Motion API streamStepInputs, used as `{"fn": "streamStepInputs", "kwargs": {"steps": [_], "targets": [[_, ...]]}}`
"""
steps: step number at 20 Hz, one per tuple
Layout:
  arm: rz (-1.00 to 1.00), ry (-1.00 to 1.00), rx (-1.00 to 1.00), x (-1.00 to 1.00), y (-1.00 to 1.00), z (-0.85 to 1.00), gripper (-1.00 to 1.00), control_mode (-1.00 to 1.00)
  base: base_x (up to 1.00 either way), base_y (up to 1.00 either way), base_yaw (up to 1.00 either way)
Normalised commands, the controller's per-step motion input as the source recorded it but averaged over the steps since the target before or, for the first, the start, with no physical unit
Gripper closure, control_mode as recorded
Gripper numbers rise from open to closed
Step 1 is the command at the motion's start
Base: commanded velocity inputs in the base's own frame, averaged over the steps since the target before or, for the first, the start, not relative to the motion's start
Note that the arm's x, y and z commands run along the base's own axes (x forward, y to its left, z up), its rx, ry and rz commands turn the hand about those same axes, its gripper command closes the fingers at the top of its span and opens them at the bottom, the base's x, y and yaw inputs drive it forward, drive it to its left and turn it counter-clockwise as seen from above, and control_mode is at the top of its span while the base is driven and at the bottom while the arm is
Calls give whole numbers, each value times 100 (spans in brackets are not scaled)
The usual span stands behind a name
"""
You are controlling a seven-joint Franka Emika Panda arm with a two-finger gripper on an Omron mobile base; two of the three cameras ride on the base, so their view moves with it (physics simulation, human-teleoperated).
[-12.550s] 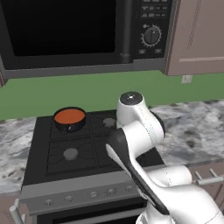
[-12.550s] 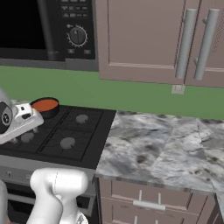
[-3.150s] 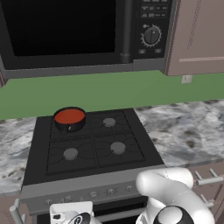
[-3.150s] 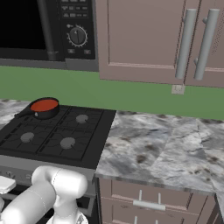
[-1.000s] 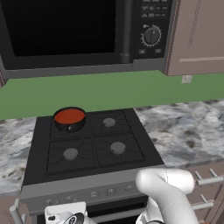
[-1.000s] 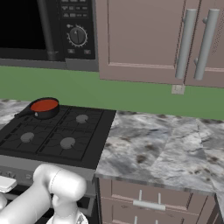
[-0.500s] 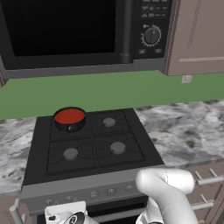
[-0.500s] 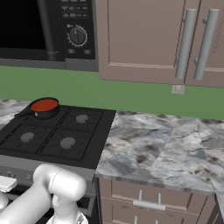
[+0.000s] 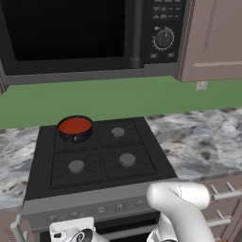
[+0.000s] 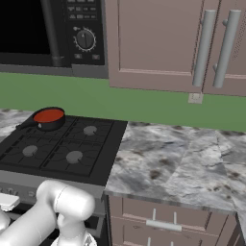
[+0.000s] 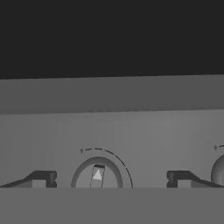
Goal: Wait until the marinara sauce is simmered to a deep red color and then turn off the stove.
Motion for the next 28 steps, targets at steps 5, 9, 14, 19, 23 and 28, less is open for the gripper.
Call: {"fn": "streamStepInputs", "kwargs": {"steps": [5,9,14,19,23,28], "targets": [[0,0,0,4,0,0,-100,-100,0,0,0],[0,0,0,1,0,0,-100,-100,0,0,0],[0,0,0,0,0,0,-100,-100,0,0,0],[0,0,0,0,0,0,-100,-100,0,0,0],[0,0,0,0,0,0,-100,-100,0,0,0],[0,0,0,0,0,0,-100,-100,0,0,0]]}}
